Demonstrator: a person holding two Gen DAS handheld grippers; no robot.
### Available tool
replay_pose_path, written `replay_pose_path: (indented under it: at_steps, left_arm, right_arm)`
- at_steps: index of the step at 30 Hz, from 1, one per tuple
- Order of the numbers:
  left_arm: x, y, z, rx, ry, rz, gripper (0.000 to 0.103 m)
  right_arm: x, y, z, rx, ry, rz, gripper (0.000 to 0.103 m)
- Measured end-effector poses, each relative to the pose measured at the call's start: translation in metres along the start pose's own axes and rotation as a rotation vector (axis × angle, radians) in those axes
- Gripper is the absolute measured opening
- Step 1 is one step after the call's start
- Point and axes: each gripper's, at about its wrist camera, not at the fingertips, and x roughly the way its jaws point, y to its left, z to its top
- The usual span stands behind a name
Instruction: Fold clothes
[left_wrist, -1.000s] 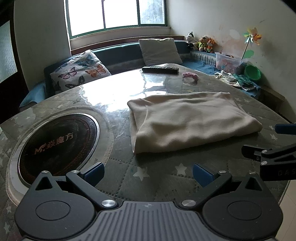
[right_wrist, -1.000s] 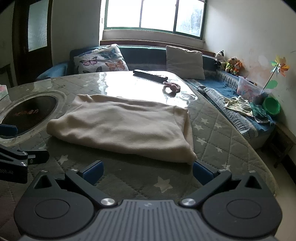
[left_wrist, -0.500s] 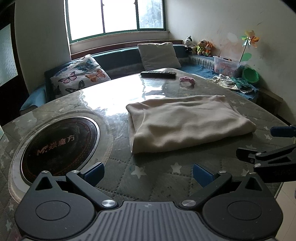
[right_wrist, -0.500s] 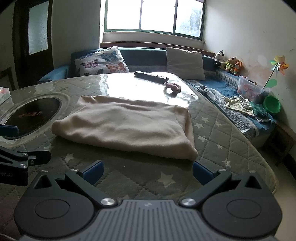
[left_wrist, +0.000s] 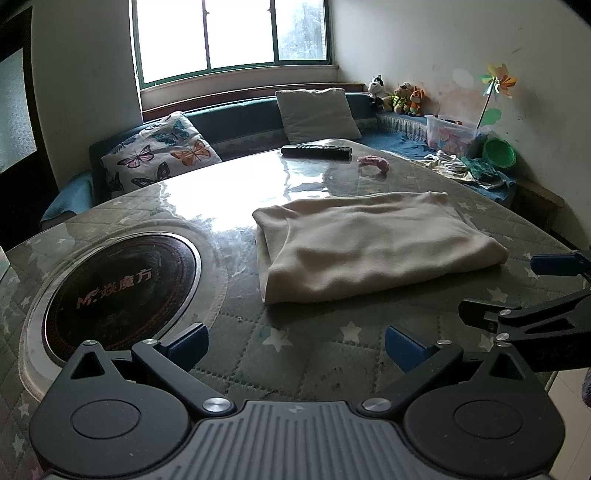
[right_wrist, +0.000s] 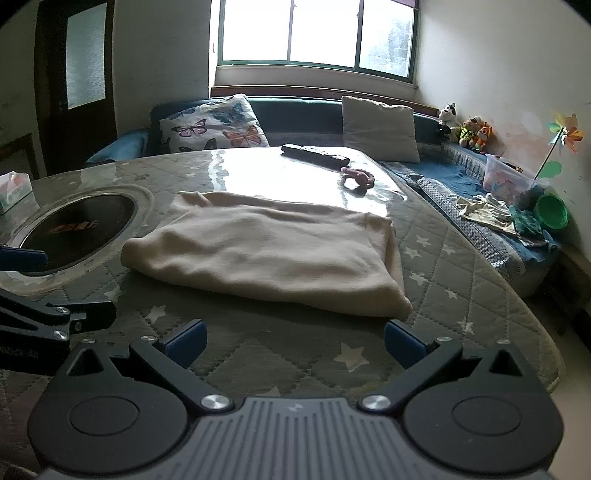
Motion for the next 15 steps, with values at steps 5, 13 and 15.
replay_pose_path:
  at_steps: [5, 13, 15]
  left_arm:
    - [-0.0002, 0.0013, -0.0001, -0.002, -0.001, 0.001, 0.103]
    - [0.0000, 0.0001, 0.0002, 0.003, 0.003, 0.004, 0.103]
    - [-0.0001, -0.0004, 0.0005, 0.004, 0.003, 0.004, 0.103]
  right_arm:
    - [0.0002, 0.0017, 0.0003, -0.003, 0.001, 0.004, 0.103]
    - [0.0015, 0.0040, 0.0013, -0.008, 0.005, 0.010, 0.103]
    - [0.0021, 0.0038, 0.0014, -0.008, 0.007, 0.009, 0.103]
